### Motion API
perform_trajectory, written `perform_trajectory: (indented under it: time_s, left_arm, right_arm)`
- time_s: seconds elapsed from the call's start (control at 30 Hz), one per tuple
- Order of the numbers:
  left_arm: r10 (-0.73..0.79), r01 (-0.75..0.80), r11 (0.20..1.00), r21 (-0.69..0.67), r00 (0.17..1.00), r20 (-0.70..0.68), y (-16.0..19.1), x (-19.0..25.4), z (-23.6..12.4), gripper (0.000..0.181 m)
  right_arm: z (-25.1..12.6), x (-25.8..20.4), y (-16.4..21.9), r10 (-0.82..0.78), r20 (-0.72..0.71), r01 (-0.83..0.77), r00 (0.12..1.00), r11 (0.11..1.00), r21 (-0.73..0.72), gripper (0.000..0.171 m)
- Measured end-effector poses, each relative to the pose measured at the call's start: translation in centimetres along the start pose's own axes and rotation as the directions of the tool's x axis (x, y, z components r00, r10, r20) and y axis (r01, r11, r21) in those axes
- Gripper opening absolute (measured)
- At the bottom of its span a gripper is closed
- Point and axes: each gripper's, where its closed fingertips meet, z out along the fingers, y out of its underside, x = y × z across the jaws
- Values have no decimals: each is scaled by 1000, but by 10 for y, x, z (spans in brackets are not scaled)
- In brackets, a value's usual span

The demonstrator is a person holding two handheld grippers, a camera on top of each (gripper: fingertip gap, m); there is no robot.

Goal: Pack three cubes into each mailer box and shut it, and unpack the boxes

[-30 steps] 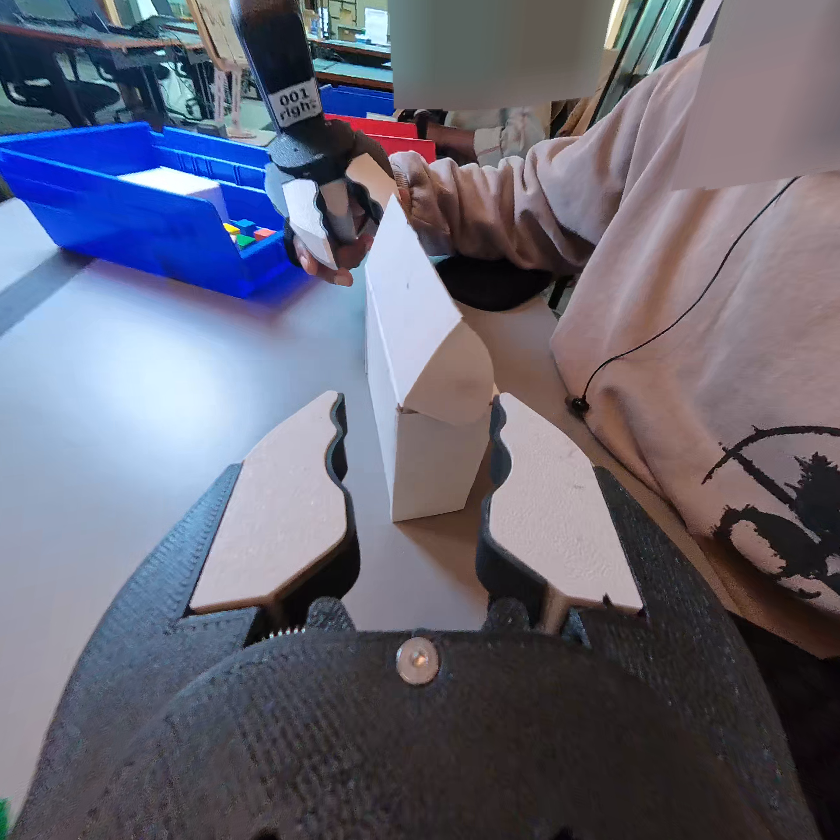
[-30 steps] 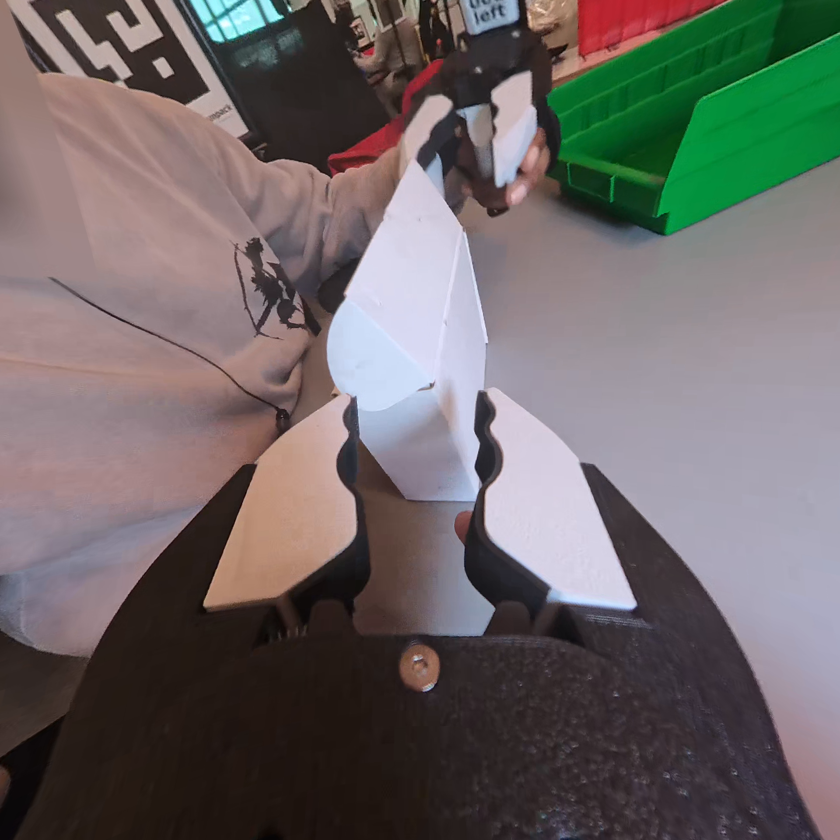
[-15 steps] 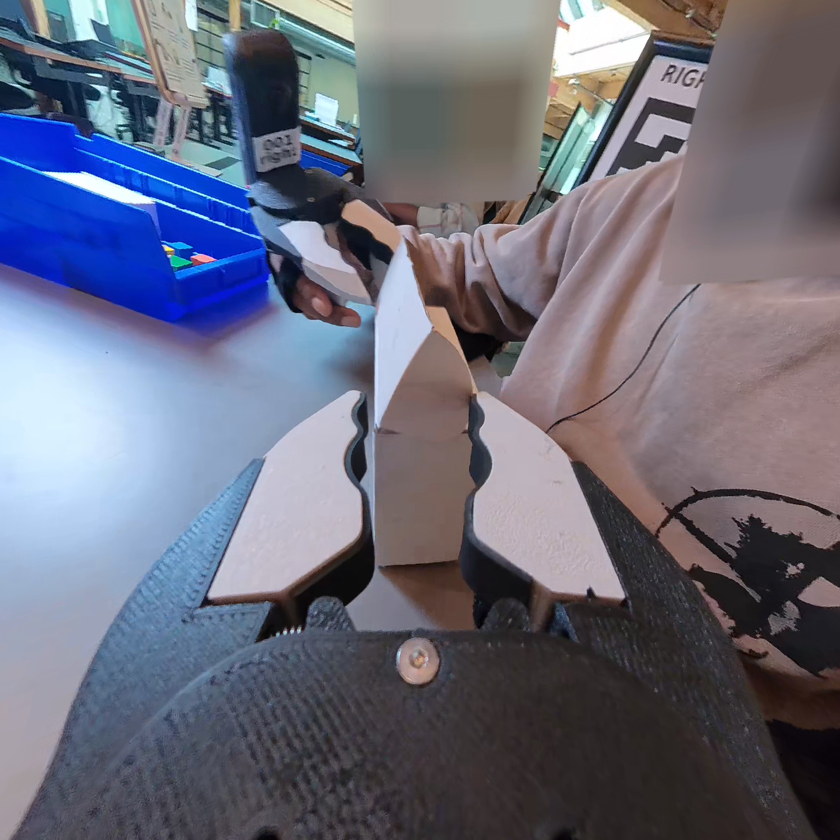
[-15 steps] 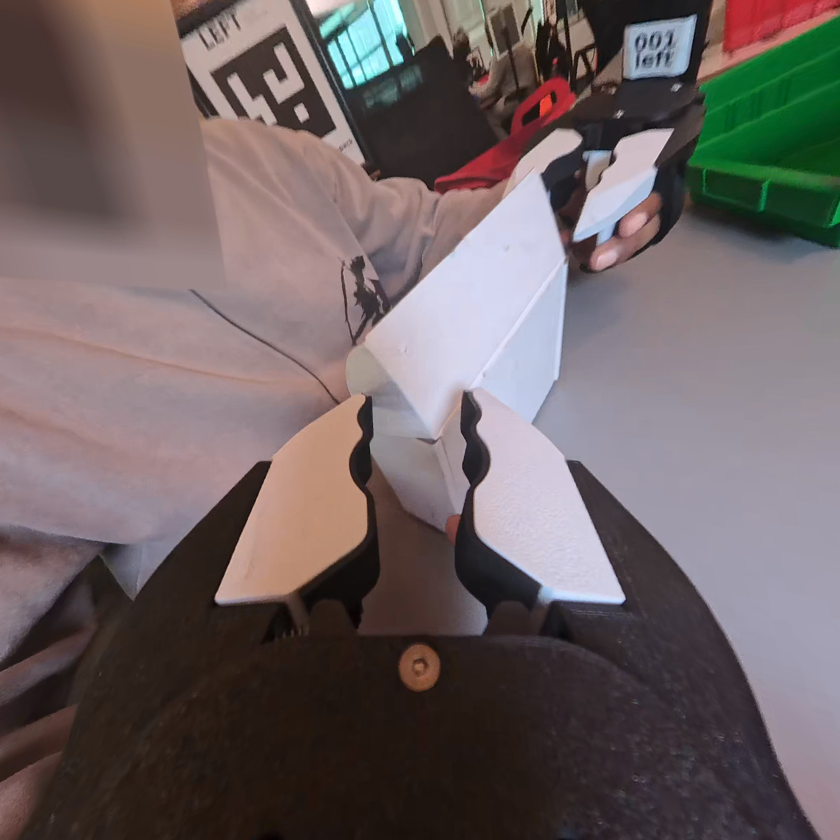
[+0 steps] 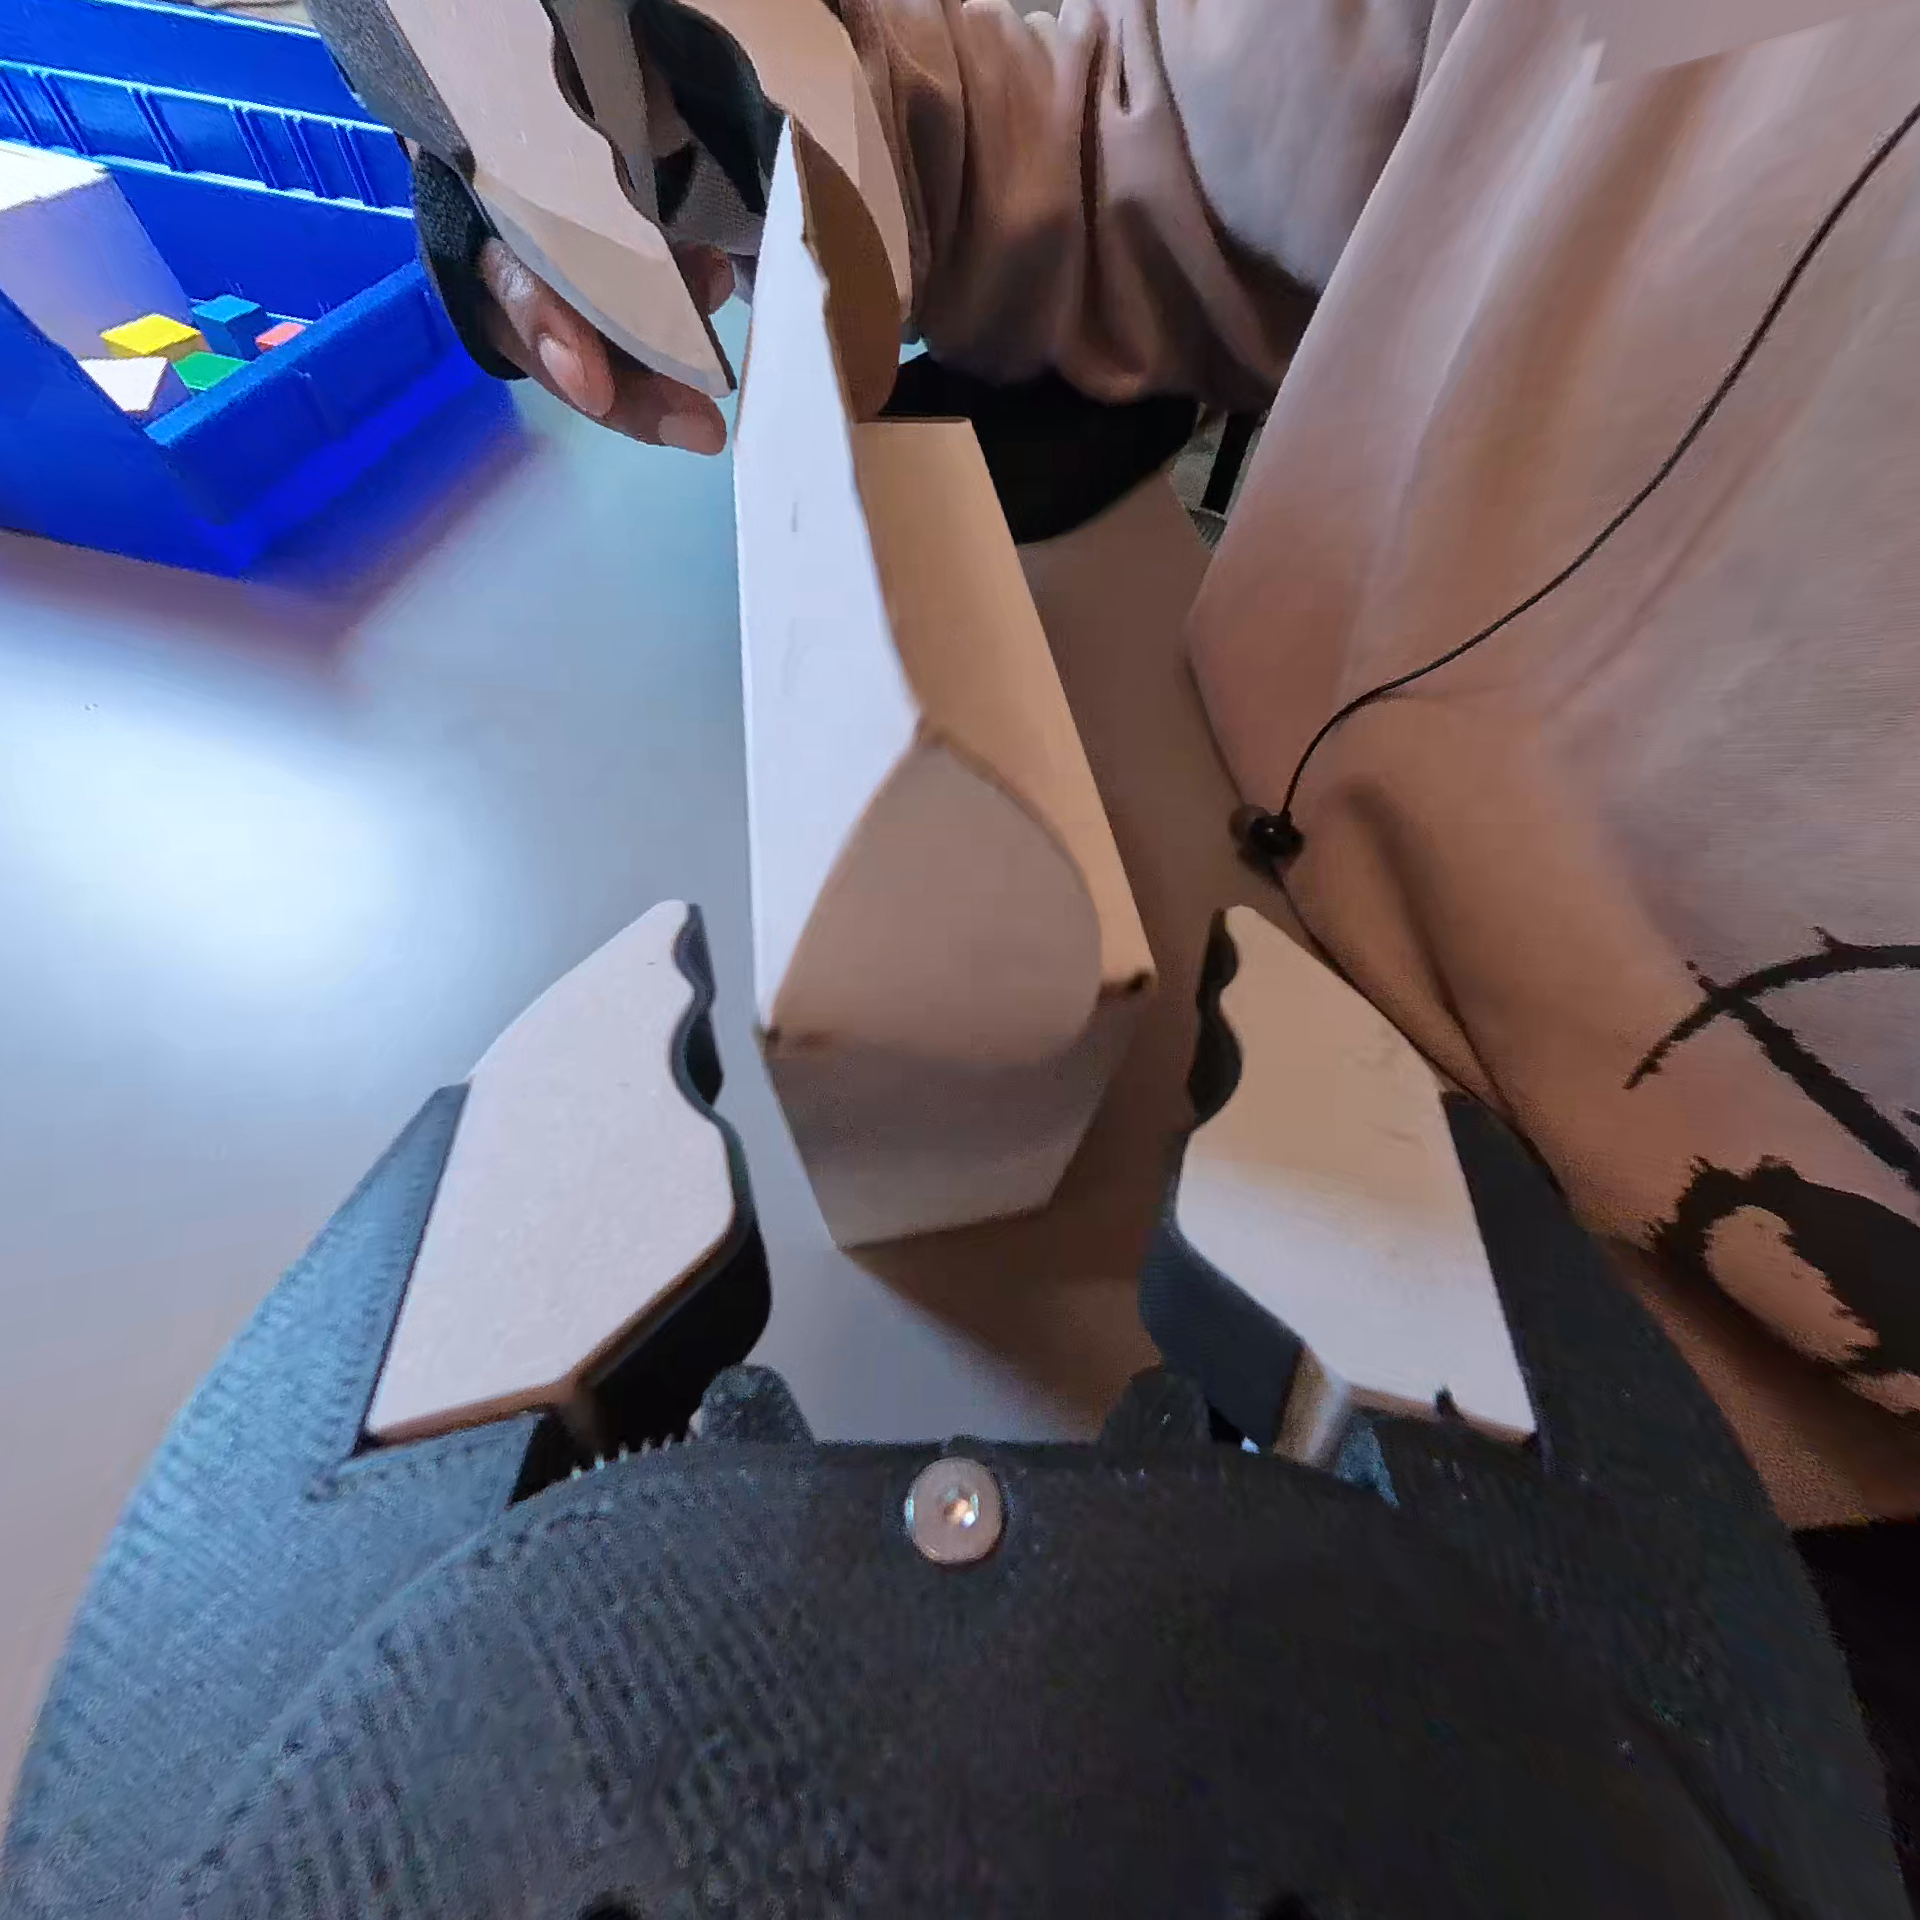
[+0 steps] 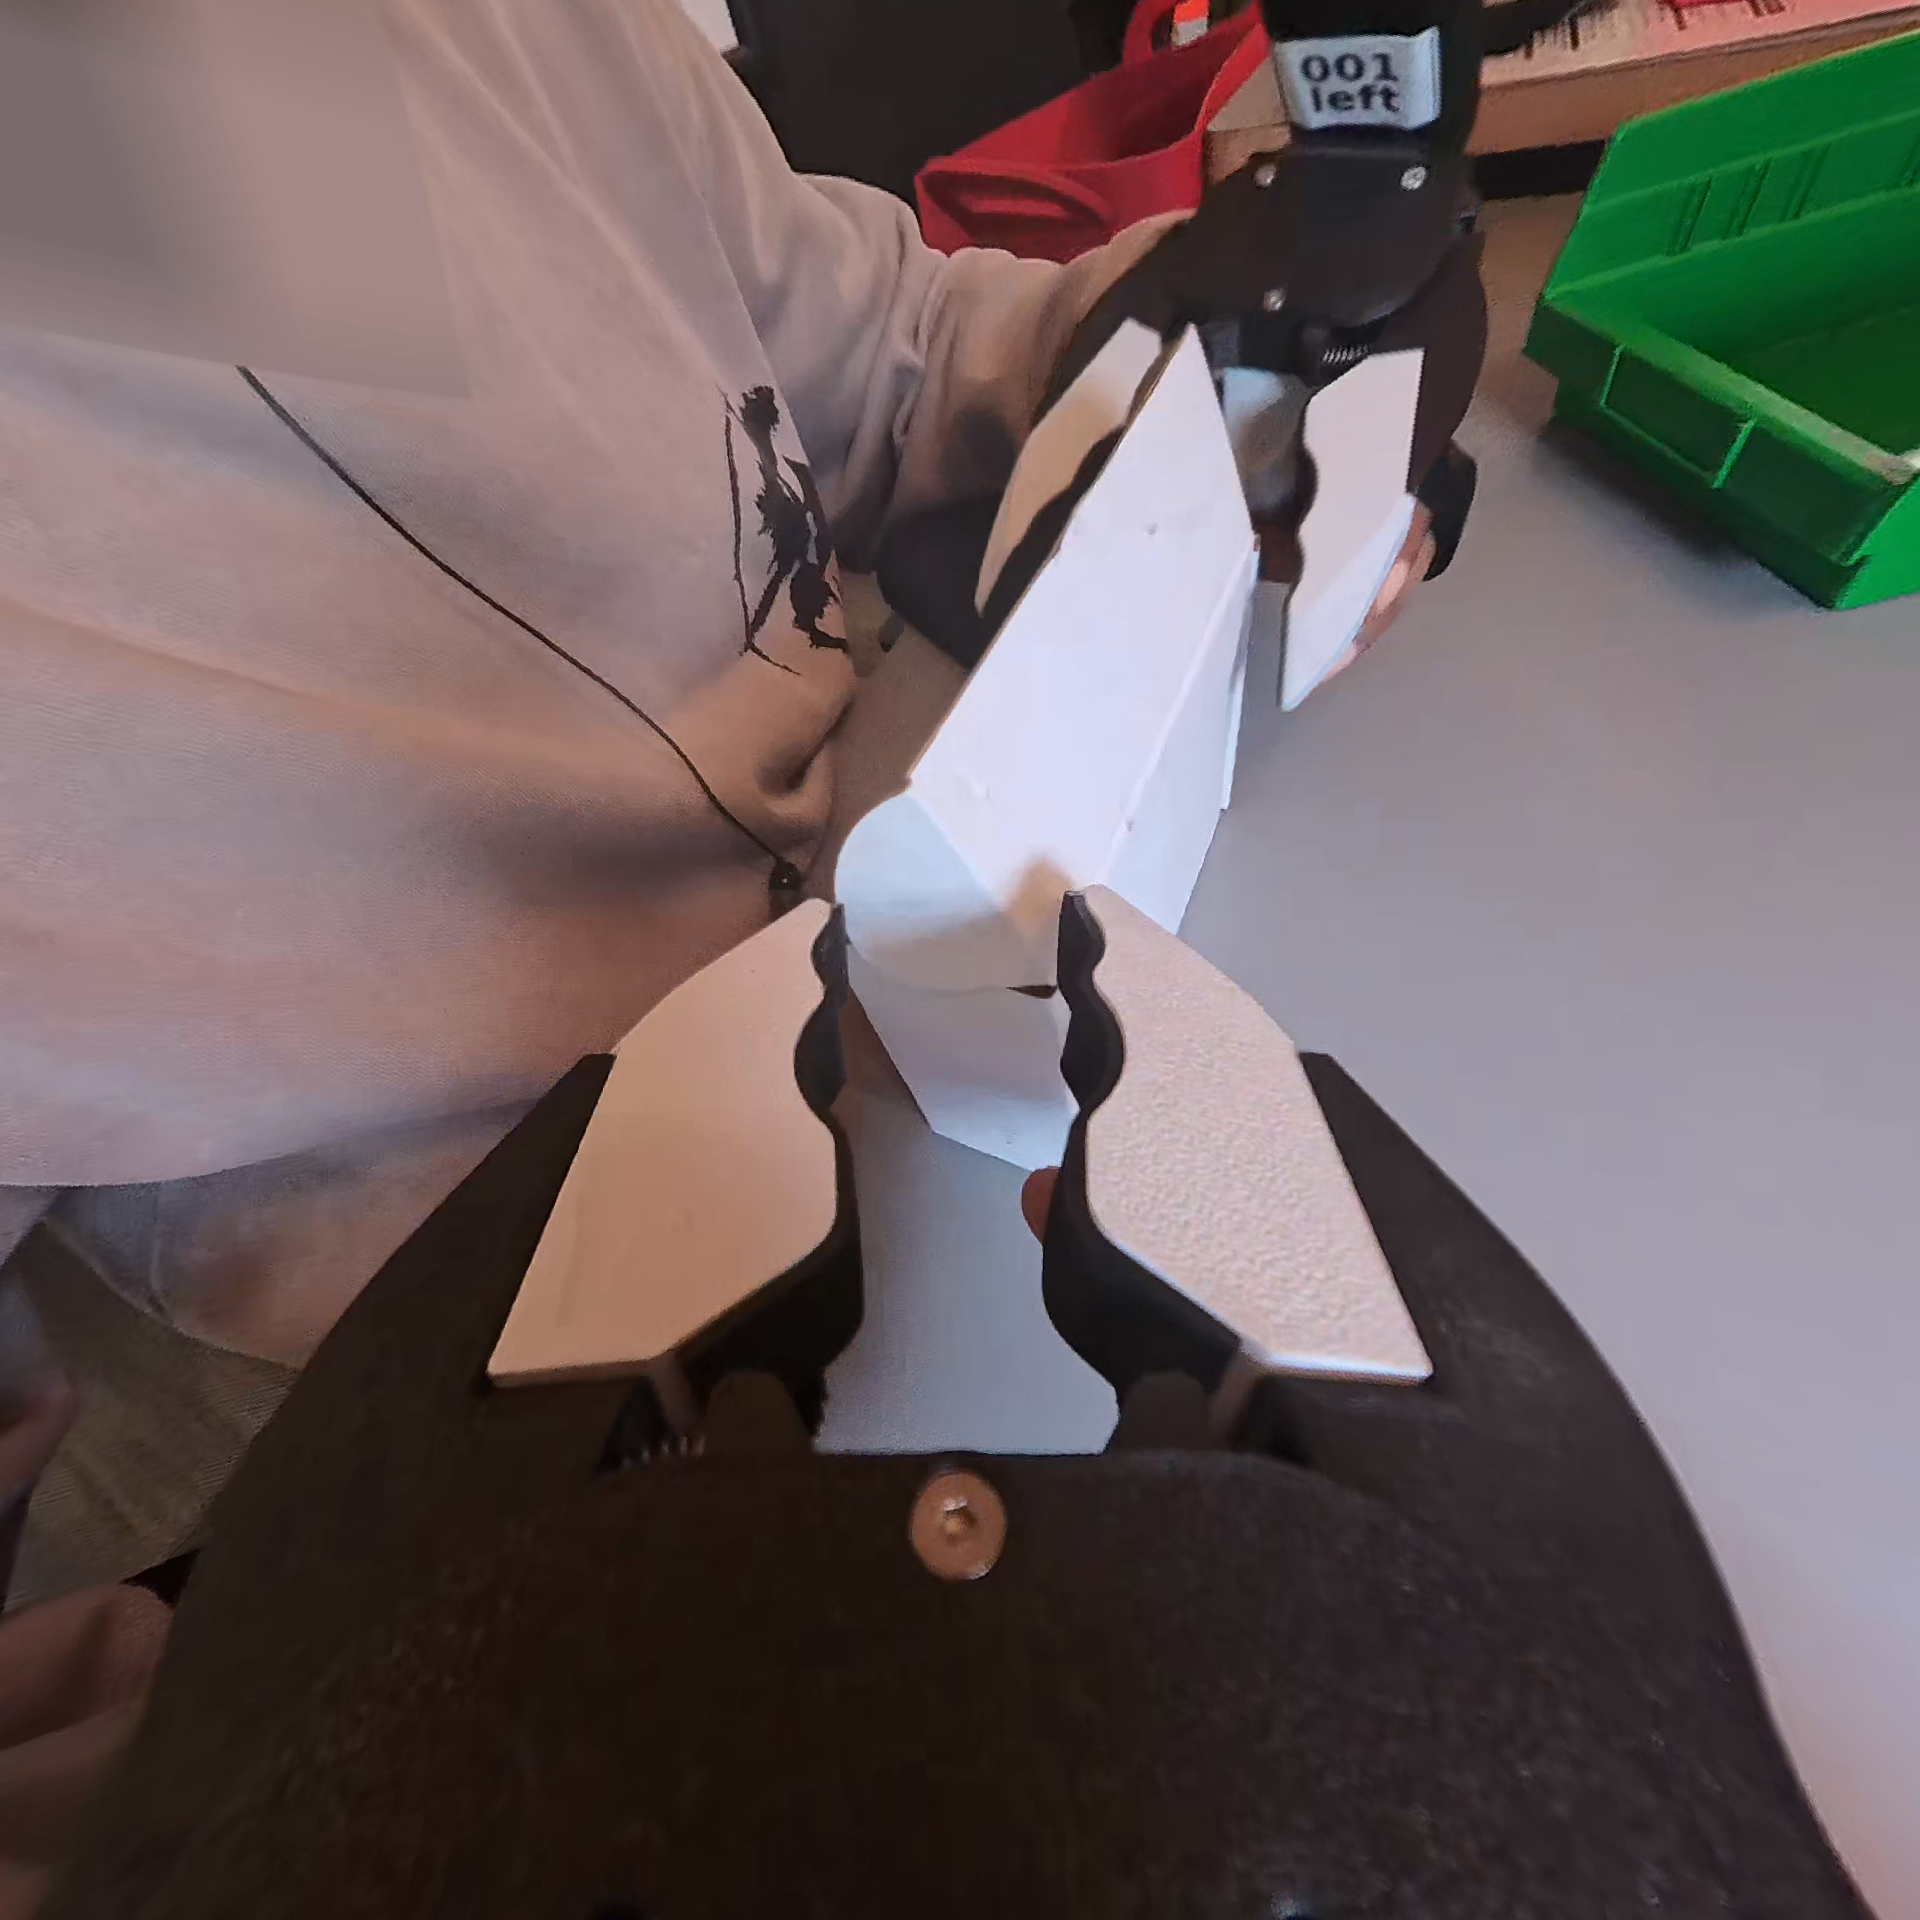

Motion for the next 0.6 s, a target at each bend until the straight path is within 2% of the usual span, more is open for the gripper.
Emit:
perform_trajectory:
  time_s: [0.07, 0.33, 0.6]
  left_arm:
    - [35, -34, 999, -30, 999, 30, 2, -3, 9, 76]
    - [73, -63, 992, -109, 993, 88, 5, -10, 8, 76]
    - [20, -4, 986, -165, 995, 95, 9, -13, 9, 76]
  right_arm:
    - [5, 0, -4, -18, -8, 18, 1000, 1000, 4, 30]
    - [2, 1, -10, 70, 53, -74, 996, 994, 76, 27]
    - [-2, 7, -15, 191, 144, -214, 971, 962, 171, 24]
